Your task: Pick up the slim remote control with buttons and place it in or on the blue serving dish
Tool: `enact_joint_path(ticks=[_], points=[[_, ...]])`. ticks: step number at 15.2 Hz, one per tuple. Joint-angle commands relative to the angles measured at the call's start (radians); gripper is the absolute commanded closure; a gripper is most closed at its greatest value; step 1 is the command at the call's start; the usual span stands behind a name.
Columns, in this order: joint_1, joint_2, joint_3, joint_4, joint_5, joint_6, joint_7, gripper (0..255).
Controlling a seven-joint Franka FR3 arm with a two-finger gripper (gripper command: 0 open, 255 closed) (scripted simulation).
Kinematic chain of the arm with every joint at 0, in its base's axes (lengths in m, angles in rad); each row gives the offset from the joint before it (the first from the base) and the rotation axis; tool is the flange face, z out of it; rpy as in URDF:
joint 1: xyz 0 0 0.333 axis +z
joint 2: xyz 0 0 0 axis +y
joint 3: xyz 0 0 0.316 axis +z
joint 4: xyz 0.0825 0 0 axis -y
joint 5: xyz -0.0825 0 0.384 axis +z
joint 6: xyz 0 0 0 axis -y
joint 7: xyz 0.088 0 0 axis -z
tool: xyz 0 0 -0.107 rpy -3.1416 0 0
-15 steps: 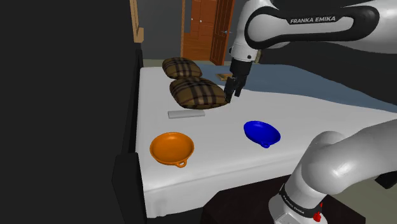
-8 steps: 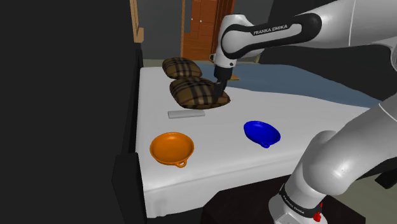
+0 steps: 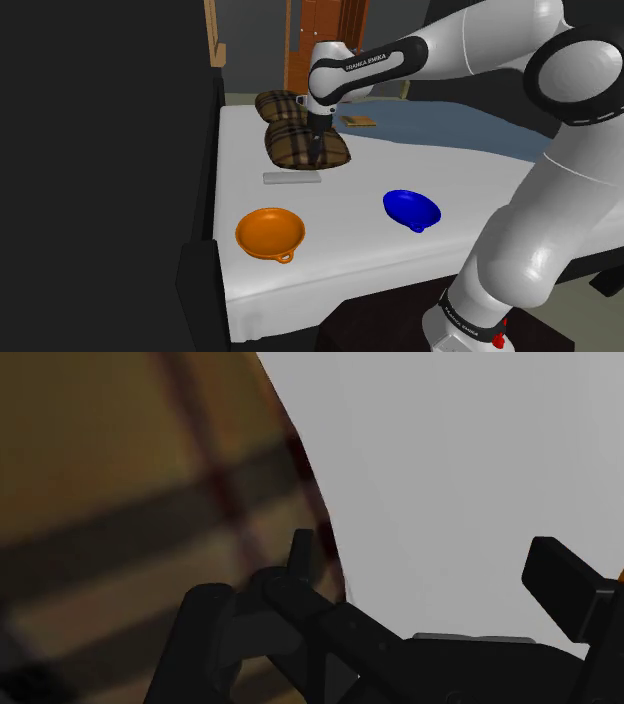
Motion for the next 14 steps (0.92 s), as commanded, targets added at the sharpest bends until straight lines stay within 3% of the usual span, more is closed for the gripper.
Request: enact_joint_path(ticks=[1,10,14], points=[[0.007,0.075,0.004,0.053,0.002,0.024,-0.063,0],[0.029,0.393,0.054,0.349,-0.009,0.053,-0.281,0],[0.029,0.413,0.054,0.323,-0.008,0.099,-0.282,0]])
